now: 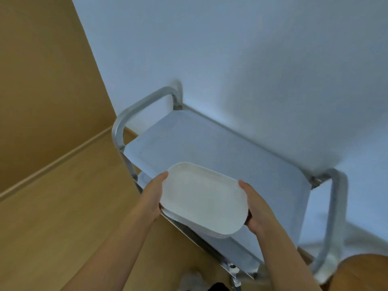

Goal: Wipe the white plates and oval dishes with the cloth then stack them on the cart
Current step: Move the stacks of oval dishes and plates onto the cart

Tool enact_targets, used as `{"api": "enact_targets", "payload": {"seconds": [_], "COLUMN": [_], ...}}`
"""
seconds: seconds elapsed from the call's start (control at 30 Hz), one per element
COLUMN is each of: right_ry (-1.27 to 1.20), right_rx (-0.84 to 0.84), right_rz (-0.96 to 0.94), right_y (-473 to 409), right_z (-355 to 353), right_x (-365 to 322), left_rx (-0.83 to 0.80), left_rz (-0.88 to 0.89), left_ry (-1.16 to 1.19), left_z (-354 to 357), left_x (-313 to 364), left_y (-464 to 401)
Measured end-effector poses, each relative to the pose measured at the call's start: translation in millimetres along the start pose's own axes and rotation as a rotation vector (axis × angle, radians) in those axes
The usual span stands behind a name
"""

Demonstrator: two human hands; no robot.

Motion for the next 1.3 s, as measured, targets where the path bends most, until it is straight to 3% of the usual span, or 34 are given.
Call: {"api": "enact_targets", "payload": {"seconds": [0.3,0.63,1.13,1.2,1.3], "right_ry": [-0.096,-0.246,-0.27,-0.204,-0.138], "right_rx": [0.053,0.246,0.358,0.415,0.459], "right_rz": [0.011,0.096,0.18,0.148,0.051], "right_y": [-87,-171,-209,-207,-196], "right_z": [63,113,122,118,107], "right_x": [-51,-69,-47,-48,-49], "left_rx": [0.053,-0.093,-0.106,-0.104,-0.106], "left_rz": [-0.055,-0.138,-0.138,-0.002,0.395], "left_ry": [-0.07,-0.231,-0.485,-0.719,-1.231], "left_z": [13,41,35,34,42], "left_x": [63,107,89,96,114], "left_y": [-114,-234,-278,-276,-260]}}
Point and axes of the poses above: each hand's wrist, its own y-axis away from the middle knuckle, its own z-axis out of the palm, x = y × z, the point moved 5 cm from there along -y, towards the middle knuckle, and after that the axes turned 3 degrees about -x, right-handed, at the moved point
